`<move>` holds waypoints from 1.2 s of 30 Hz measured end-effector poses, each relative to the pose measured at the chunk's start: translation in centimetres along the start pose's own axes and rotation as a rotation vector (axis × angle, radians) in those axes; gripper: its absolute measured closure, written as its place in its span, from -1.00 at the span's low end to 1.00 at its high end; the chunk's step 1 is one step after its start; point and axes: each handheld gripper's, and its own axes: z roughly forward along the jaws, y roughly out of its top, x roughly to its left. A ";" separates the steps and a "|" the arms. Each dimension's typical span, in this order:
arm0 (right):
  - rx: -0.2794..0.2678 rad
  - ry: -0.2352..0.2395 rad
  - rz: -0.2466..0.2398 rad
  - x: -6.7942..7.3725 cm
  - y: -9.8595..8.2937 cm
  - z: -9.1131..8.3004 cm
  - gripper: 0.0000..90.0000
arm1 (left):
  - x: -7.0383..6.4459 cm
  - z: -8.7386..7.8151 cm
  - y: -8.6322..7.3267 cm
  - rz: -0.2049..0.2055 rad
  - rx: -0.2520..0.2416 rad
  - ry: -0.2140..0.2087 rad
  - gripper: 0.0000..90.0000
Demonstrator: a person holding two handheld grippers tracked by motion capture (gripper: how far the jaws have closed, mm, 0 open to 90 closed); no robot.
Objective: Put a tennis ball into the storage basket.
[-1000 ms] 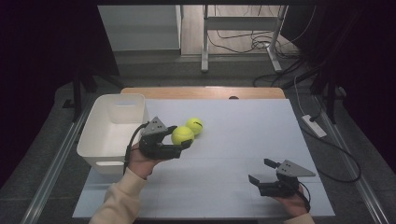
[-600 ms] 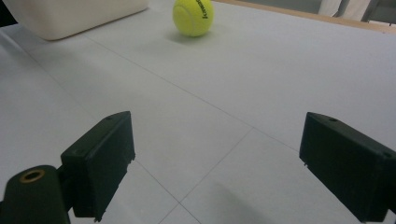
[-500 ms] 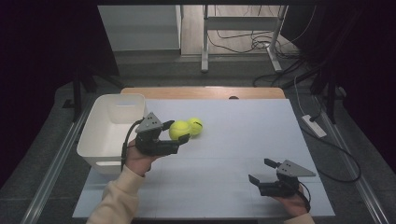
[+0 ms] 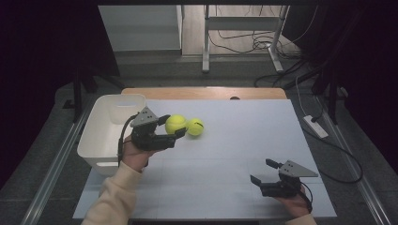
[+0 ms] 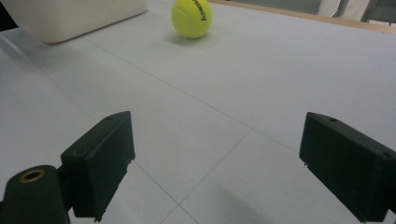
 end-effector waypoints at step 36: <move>0.003 -0.005 -0.005 0.1 0.0 0.0 -0.77 | 3.0 -1.5 1.2 -0.053 -0.023 0.070 -0.41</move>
